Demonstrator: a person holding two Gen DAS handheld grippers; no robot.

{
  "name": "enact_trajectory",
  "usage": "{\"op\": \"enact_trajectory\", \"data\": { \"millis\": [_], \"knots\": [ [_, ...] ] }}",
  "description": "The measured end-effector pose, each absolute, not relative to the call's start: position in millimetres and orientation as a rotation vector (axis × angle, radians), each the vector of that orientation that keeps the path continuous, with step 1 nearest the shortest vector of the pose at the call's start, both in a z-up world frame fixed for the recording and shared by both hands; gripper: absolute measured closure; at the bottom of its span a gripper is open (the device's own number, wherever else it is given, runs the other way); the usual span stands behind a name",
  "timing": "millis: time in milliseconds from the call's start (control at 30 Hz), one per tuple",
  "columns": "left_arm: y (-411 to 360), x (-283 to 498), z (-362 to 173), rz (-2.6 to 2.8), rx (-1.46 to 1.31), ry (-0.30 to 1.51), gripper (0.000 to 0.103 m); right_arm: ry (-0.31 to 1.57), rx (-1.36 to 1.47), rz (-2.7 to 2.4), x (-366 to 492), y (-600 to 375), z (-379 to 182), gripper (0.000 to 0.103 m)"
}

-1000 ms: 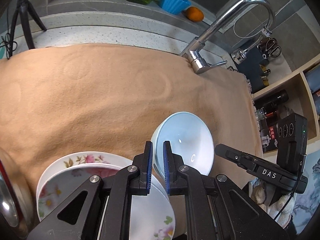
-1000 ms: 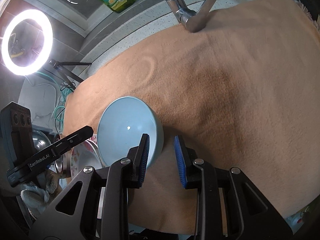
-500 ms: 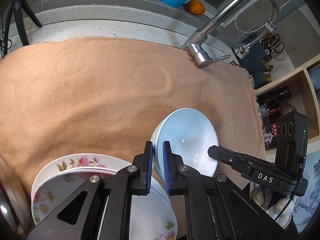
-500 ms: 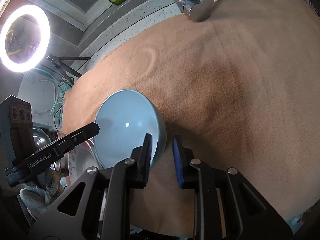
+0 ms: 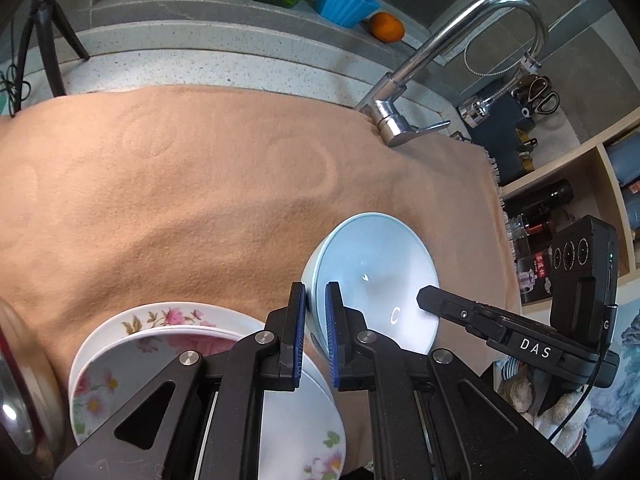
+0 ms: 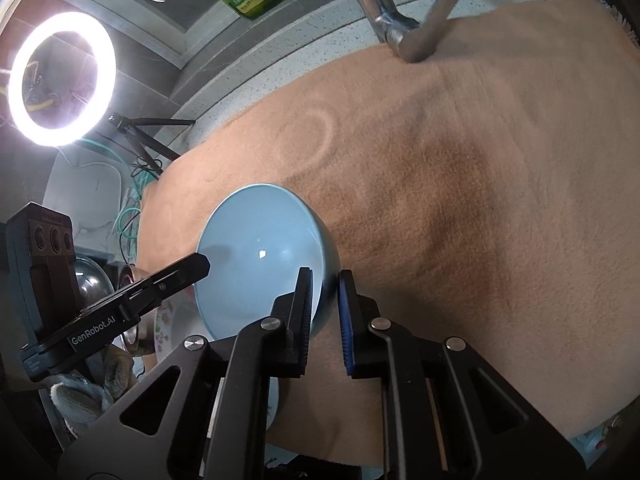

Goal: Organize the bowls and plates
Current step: 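Lift the pale blue bowl and carry it over the steel bowl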

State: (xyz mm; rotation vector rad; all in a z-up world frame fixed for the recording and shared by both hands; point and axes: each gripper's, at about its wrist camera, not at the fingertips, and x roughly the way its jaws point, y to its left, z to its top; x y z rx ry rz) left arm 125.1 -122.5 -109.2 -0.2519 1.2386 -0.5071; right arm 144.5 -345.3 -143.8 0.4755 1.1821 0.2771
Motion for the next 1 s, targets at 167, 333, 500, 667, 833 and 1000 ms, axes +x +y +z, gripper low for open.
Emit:
{"op": "enact_trajectory", "data": {
  "millis": [167, 333, 500, 667, 833, 1000],
  "knots": [
    [-107.2, 117.9, -92.0, -0.504, -0.263, 1.194, 0.095, 1.156, 0.453, 0.305, 140.8, -333.0, -123.4, 0.090],
    [-86.4, 109.4, -76.7, -0.488, -0.275, 1.154, 0.095, 1.136, 0.428, 0.341, 138.5, -312.6, -105.8, 0.090],
    [-59.3, 99.7, -65.2, -0.461, -0.305, 1.123, 0.095, 1.117, 0.405, 0.399, 136.1, -283.1, -88.4, 0.090],
    [-24.3, 89.7, -57.8, -0.410, -0.339, 1.096, 0.095, 1.109, 0.380, 0.464, 132.3, -250.9, -77.0, 0.090],
    [10.6, 78.0, -54.3, -0.357, -0.374, 1.076, 0.095, 1.107, 0.347, 0.527, 129.6, -212.4, -70.1, 0.090],
    [44.8, 66.9, -52.1, -0.299, -0.404, 1.056, 0.095, 1.114, 0.317, 0.577, 127.5, -177.9, -67.0, 0.090]
  ]
}}
